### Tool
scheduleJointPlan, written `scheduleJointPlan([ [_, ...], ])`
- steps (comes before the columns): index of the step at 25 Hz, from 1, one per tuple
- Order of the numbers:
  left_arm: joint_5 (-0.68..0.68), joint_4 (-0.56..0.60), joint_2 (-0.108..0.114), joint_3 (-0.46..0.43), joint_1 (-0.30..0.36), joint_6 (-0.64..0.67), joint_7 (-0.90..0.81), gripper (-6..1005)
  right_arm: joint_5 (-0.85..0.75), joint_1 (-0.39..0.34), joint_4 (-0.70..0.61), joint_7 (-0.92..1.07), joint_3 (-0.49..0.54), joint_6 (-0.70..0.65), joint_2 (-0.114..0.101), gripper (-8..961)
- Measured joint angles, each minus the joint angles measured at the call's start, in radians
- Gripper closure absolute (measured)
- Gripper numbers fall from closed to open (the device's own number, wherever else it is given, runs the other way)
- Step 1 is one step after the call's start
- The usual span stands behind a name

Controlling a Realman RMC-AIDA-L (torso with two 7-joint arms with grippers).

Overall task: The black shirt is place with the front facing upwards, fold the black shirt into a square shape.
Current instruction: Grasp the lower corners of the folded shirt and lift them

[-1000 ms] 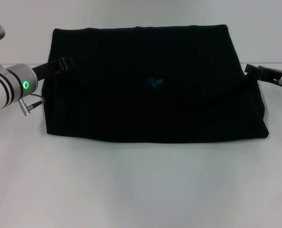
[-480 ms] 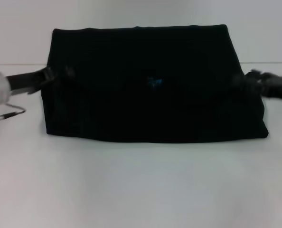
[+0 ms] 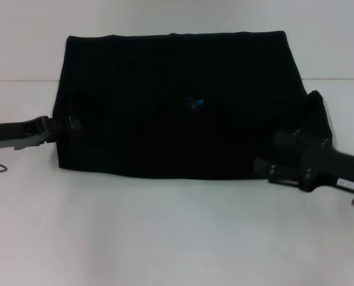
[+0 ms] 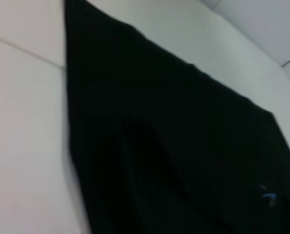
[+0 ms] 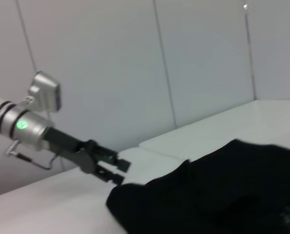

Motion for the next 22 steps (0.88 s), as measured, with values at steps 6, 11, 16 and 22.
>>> scheduleJointPlan([
  [6,0.001,-0.006,-0.017,0.077,-0.005,-0.079,-0.008,156,-0.001,0.003,0.033,-0.011,-0.048,0.03,0.0,31],
  [11,0.001,-0.005,-0.022,0.097,-0.01,-0.062,-0.008,163,-0.002,0.004,0.046,-0.012,-0.053,0.049,0.0,32],
  [16,0.002,0.007,-0.018,0.113,-0.007,-0.008,-0.017,170,-0.002,0.006,0.047,-0.01,-0.054,0.055,0.0,32],
  [22,0.046,0.016,-0.012,0.13,-0.014,-0.002,-0.049,269,-0.002,0.008,0.048,-0.005,-0.054,0.065,0.0,31],
])
